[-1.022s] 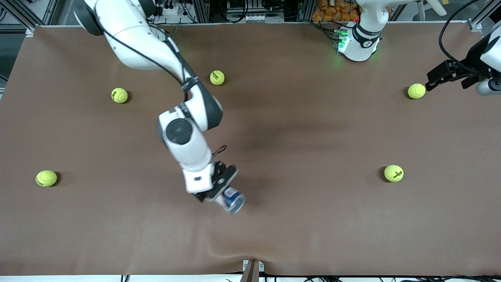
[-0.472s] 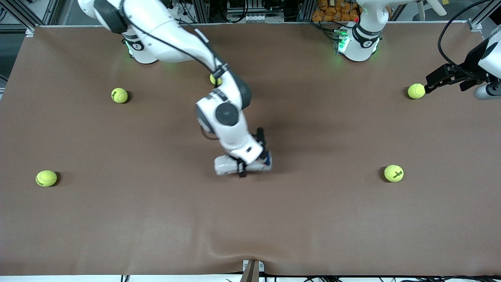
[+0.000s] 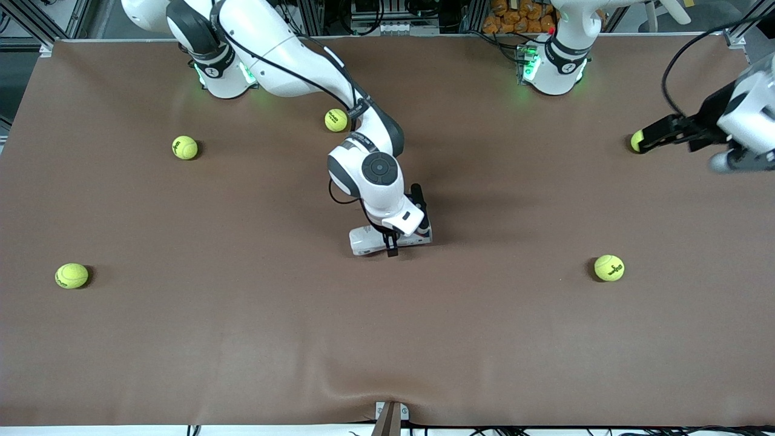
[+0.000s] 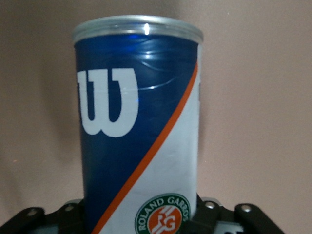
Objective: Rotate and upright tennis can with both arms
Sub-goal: 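Carry the can toward the table middle while the left gripper approaches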
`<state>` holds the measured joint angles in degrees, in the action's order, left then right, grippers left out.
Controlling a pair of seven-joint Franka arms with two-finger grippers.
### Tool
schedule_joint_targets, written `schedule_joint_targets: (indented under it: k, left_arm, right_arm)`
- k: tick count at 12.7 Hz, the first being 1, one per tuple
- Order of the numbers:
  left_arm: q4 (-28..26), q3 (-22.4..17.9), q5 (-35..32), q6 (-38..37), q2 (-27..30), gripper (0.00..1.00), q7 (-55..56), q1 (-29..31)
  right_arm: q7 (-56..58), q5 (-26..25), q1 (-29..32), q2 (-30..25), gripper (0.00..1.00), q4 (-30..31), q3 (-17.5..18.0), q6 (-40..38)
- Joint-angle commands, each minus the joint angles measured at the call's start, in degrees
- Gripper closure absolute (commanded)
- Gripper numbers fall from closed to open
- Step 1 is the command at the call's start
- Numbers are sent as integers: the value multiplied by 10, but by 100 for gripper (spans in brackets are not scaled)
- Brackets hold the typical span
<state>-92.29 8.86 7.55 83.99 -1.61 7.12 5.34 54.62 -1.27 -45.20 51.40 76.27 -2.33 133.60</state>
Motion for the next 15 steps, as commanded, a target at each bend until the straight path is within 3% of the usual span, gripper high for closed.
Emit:
schedule_joint_targets:
  k: [1,4,6,8,11,13,15]
  left_arm:
    - [4,1,80,-2,-78,0,-11,-1]
    - [1,1,246,13,-183,0,-11,2]
    - [-16,0,366,43,-219,0,-5,-1]
    - [-29,1,427,86,-246,0,-5,-14]
    - [-95,1,523,195,-260,0,-11,-58]
    - [-154,1,653,276,-259,0,-15,-102]
    - [-200,1,744,324,-260,0,-89,-132]
  right_arm:
    - [11,-3,2,5,0,1,1,17]
    - [15,-3,6,0,0,-1,1,15]
    - [17,1,12,-8,0,-2,3,5]
    - [15,4,10,-26,0,-3,4,-17]
    - [13,13,15,-63,0,-6,15,-63]
    - [9,56,16,-95,0,-6,10,-100]
    - [-21,64,38,-117,0,-6,8,-115]
